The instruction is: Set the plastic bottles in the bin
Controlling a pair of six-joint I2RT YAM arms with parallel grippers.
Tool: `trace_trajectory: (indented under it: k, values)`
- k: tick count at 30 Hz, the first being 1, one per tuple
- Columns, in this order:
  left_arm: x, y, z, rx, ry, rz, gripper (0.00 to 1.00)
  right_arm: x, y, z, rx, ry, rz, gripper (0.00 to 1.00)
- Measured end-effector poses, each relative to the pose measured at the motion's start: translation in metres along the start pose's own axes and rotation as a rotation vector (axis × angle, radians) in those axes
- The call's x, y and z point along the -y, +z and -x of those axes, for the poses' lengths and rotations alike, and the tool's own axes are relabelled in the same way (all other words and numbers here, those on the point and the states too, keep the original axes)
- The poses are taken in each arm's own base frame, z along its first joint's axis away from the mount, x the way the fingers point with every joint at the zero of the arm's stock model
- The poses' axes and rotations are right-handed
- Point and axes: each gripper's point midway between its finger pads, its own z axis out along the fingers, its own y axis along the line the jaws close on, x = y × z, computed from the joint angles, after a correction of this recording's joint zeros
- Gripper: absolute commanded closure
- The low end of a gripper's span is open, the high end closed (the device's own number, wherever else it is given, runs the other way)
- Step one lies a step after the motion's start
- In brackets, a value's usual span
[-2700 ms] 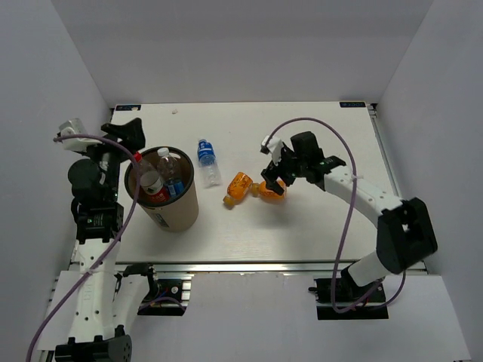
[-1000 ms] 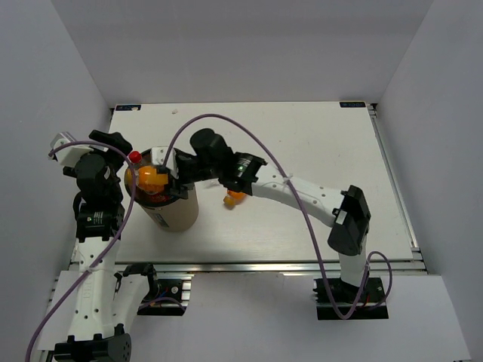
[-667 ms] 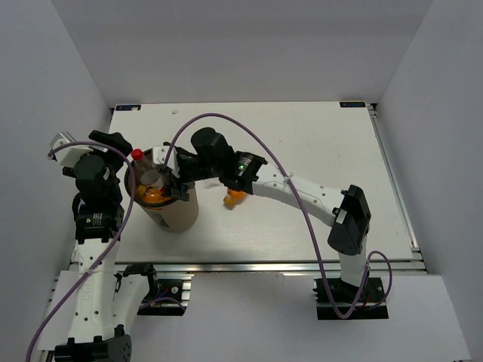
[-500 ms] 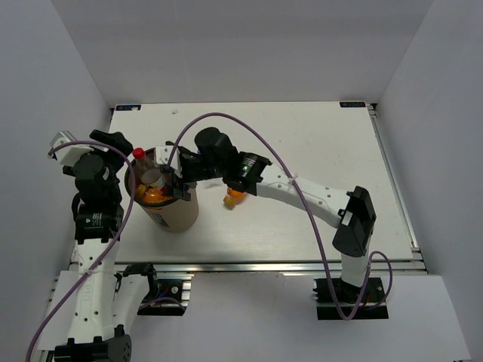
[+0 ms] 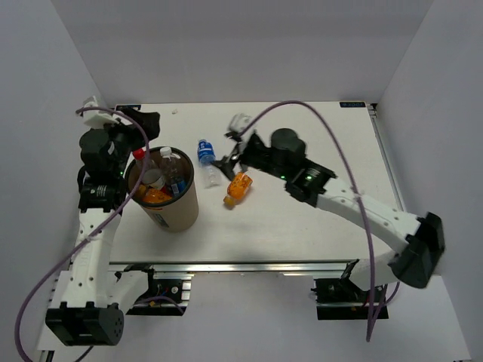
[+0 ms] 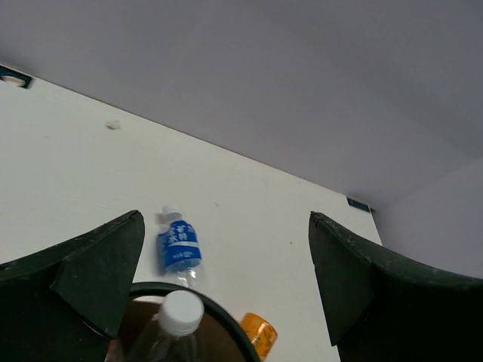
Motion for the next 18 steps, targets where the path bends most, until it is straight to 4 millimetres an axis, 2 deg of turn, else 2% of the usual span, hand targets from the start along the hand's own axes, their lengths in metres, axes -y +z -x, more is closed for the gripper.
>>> trace_trajectory:
  k: [3, 6, 10, 12, 15, 18]
  values:
    - [0.029, 0.018, -0.020, -0.073, 0.024, -0.071, 0.02, 0.051, -0.051, -0.004, 0.027, 0.065, -0.189, 0.11]
    - [0.072, 0.029, -0.048, -0.155, 0.070, -0.152, 0.02, 0.079, -0.096, -0.010, 0.060, 0.118, -0.342, 0.11]
    - [0.128, 0.043, -0.080, -0.205, 0.121, -0.198, 0.02, 0.084, -0.135, -0.033, 0.062, 0.180, -0.459, 0.11]
    - [0.152, 0.054, -0.107, -0.239, 0.155, -0.185, 0.02, 0.087, -0.146, -0.051, 0.040, 0.213, -0.512, 0.11]
    - [0.178, 0.076, -0.151, -0.289, 0.222, -0.126, 0.02, 0.092, -0.157, -0.076, -0.006, 0.256, -0.579, 0.11]
    - [0.186, 0.102, -0.205, -0.337, 0.291, -0.031, 0.02, 0.100, -0.169, -0.097, -0.044, 0.291, -0.644, 0.11]
